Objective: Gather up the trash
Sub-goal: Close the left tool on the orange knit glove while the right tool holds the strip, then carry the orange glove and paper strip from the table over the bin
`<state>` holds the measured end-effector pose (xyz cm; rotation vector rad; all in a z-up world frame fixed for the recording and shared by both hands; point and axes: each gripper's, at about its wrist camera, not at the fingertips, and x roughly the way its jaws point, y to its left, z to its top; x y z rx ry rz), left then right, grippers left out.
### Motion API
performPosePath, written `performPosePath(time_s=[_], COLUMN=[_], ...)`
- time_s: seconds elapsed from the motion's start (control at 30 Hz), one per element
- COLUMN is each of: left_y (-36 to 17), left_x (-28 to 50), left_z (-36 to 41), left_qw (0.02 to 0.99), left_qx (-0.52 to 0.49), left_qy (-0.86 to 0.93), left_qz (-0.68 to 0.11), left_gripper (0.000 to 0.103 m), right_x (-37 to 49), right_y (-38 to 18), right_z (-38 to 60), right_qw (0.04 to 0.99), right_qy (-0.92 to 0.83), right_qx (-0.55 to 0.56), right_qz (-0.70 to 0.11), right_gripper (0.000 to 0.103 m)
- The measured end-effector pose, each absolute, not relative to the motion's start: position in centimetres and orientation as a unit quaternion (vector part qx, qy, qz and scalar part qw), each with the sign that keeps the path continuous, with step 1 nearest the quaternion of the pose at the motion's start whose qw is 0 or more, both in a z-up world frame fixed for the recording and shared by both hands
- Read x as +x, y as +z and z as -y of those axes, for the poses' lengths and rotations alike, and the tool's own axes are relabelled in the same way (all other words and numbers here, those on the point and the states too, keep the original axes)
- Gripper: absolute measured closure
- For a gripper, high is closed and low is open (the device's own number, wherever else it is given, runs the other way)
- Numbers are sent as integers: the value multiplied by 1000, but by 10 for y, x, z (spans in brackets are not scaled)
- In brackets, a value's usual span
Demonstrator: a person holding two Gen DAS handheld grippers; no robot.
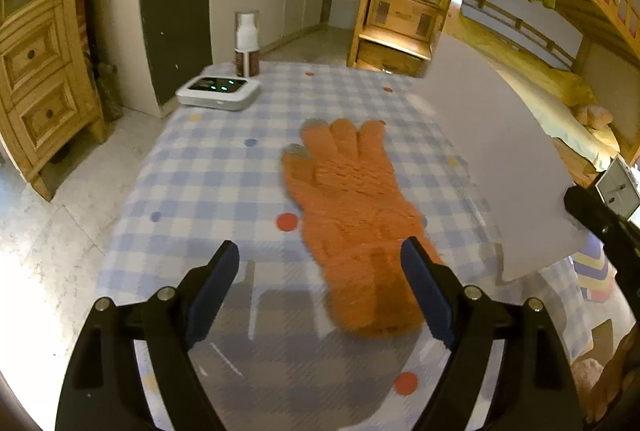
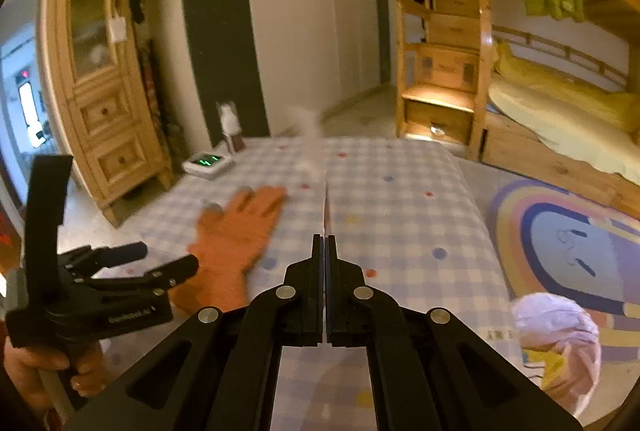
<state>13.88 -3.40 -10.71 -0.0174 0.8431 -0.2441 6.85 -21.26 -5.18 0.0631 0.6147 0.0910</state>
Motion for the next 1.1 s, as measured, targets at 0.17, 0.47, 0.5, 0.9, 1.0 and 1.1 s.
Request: performPosePath(time_s=[0.17, 0.47, 0.5, 0.9, 1.0, 1.1], left_y=[-111, -112, -113, -119, -109, -106], left_x=[145, 146, 147, 149, 141, 138], left_z=[49, 66, 67, 76, 72, 62], left_qw=[900, 902, 902, 892, 904, 901], left_qx=[-7, 9, 14, 45, 50, 27], left_qy=[-124, -118, -115, -126, -132, -151], left_qz=[-417, -415, -416, -431, -404, -406], left_gripper=[22, 12, 12, 65, 87, 87], right_x=[76, 88, 88, 82, 81, 81], right_y=[-58, -67, -66, -63, -62, -61], right_z=[213, 213, 213, 227, 230, 230], right_qw=[946, 948, 949, 955, 955, 956], right_qy=[44, 37, 31, 31, 32, 29], right_qx=[22, 35, 32, 64, 69, 69], right_qz=[-319, -315, -312, -288, -286, -285], right_gripper=[97, 60, 60, 67, 66, 66])
